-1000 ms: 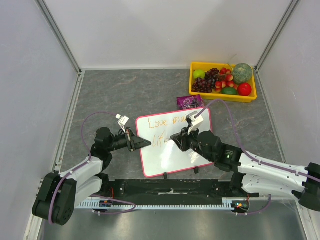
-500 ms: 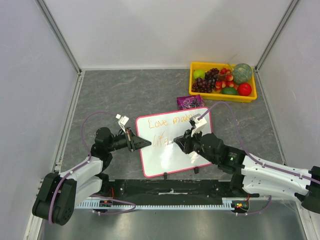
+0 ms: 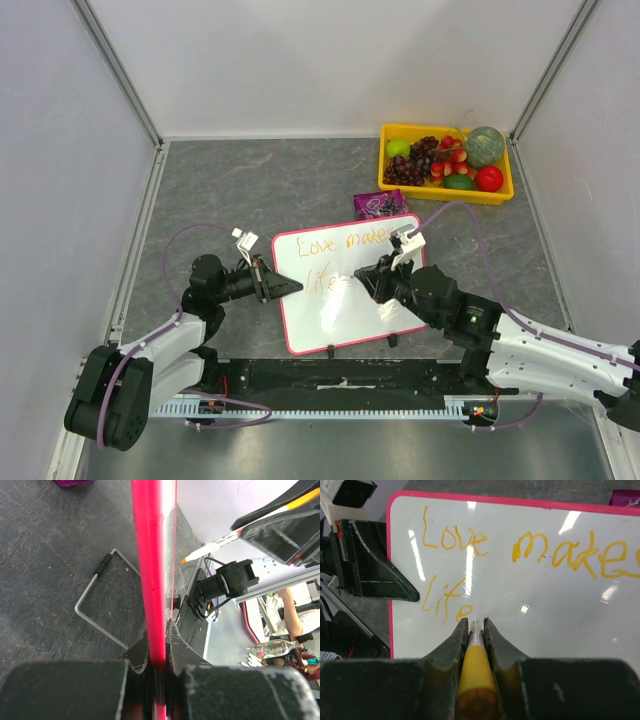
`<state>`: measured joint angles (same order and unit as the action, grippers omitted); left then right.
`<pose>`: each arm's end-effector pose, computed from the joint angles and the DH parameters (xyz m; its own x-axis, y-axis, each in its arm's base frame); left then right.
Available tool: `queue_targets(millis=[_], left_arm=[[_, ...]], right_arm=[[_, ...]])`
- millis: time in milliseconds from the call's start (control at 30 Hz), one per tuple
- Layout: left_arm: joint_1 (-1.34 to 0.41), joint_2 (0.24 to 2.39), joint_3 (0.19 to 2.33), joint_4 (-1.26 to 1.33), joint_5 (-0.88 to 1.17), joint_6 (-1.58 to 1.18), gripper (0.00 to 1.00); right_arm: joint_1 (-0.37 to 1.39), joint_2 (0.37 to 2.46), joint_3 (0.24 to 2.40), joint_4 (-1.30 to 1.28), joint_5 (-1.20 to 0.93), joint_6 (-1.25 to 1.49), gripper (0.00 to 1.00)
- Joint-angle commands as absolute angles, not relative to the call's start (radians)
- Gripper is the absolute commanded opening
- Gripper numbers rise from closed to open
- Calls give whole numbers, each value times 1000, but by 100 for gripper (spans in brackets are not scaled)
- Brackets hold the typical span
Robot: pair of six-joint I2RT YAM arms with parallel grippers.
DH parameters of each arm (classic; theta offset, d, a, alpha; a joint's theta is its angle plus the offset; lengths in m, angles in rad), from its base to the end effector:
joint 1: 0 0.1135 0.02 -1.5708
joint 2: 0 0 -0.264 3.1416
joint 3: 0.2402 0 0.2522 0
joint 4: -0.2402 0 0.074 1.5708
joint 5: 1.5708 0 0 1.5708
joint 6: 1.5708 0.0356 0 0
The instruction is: Write a sentence on the whiteboard
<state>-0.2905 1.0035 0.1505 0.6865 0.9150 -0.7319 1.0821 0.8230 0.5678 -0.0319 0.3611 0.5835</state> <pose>0.1633 -0.0783 0.1752 -0.7353 -0.2055 -0.6458 0.5809 0.2998 -0.7568 0.1029 0.1668 0.2729 -0.4784 0.1982 -0.8555 -0.4833 0.7540 0.4449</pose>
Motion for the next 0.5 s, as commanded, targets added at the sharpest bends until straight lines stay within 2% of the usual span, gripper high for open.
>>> queue_targets(millis=[0, 467], left_arm=[[-296, 1019, 146, 630, 853, -548, 2], [-298, 1008, 144, 624, 851, -549, 2]], right_arm=[[1075, 741, 635, -8, 414, 581, 0], [1074, 654, 615, -78, 446, 575, 0]])
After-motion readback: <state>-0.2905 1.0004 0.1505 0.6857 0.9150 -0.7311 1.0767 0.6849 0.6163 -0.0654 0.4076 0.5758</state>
